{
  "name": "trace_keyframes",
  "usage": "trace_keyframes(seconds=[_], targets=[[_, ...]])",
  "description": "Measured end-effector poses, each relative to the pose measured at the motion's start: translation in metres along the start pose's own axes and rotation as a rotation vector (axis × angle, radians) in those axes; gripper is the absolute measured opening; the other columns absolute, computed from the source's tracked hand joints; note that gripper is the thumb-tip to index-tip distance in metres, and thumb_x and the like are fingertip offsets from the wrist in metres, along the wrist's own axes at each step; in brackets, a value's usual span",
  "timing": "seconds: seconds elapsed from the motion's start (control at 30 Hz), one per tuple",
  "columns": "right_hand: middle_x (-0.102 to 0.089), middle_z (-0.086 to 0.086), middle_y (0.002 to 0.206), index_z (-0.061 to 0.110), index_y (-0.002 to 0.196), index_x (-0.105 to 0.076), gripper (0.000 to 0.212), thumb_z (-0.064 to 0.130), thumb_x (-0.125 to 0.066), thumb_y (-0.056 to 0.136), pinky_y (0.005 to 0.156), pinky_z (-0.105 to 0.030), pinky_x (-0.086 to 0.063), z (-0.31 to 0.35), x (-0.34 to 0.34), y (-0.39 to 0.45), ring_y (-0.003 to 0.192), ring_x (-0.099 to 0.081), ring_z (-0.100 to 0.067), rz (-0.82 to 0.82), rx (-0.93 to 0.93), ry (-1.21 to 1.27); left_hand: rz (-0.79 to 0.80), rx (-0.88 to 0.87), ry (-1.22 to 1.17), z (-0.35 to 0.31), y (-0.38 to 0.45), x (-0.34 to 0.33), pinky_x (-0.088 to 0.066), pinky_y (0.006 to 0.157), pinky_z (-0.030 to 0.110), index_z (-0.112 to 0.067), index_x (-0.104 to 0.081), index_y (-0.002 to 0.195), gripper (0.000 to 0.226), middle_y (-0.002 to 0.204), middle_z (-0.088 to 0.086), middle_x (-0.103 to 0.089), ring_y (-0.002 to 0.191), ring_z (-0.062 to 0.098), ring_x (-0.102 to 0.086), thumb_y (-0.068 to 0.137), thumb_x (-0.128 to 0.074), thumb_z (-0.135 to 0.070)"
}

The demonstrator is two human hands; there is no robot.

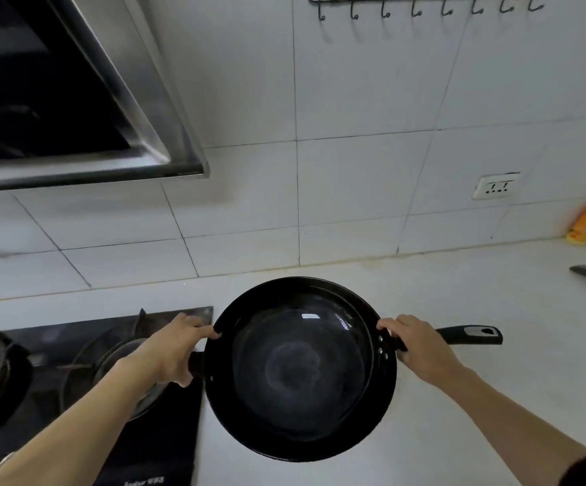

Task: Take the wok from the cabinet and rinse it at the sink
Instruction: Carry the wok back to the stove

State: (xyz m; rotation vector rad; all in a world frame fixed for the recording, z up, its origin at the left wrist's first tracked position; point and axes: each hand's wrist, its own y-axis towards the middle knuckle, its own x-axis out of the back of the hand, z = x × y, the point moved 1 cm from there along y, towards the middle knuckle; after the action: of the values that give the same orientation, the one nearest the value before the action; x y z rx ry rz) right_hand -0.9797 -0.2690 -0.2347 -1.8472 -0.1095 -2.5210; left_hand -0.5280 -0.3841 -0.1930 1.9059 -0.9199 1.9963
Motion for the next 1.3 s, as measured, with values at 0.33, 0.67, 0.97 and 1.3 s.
trace_keyframes(seconds=[0.33,0.67,0.97,1.3], targets=[[-0.049,0.016,0.088,0.034,0.121,-0.055,0.061,0.005,-0.075,0.071,0.075,-0.022,-0.042,0.009,-0.023,0.045,0.083,-0.048,-0.009,0.080,0.047,-0.020,-0.037,0.081,-0.047,0.027,0.003,-0.033,-0.042,0.087,0.021,-0.041,-0.048,0.131,0.090,0.115,-0.013,-0.046,0.101,0.010,-0.038,0.043,-0.070,-0.038],[-0.057,0.009,0.097,0.030,0.123,-0.053,0.060,0.001,-0.071,0.075,0.077,-0.025,-0.041,0.009,-0.039,0.076,0.087,-0.049,-0.012,0.079,0.069,-0.020,-0.008,0.117,-0.080,0.042,0.027,-0.042,-0.044,0.093,0.023,-0.037,-0.044,0.139,0.093,0.131,-0.007,-0.041,0.116,0.015,-0.036,0.051,-0.074,-0.029],[-0.058,0.011,0.097,0.031,0.124,-0.051,0.062,-0.001,-0.070,0.074,0.081,-0.026,-0.042,0.003,-0.059,0.090,0.093,-0.051,-0.013,0.113,0.040,-0.012,0.027,0.140,-0.131,0.053,0.043,-0.059,-0.040,0.095,0.019,-0.037,-0.044,0.139,0.095,0.133,-0.007,-0.040,0.117,0.013,-0.034,0.050,-0.076,-0.027],[-0.050,0.013,0.100,0.031,0.122,-0.049,0.062,-0.003,-0.069,0.074,0.085,-0.027,-0.043,-0.003,-0.070,0.093,0.092,-0.048,-0.009,0.157,0.031,0.062,0.046,0.167,-0.079,0.048,0.052,-0.051,-0.039,0.106,0.032,-0.035,-0.039,0.143,0.093,0.147,-0.001,-0.029,0.135,0.019,-0.025,0.059,-0.077,-0.021]])
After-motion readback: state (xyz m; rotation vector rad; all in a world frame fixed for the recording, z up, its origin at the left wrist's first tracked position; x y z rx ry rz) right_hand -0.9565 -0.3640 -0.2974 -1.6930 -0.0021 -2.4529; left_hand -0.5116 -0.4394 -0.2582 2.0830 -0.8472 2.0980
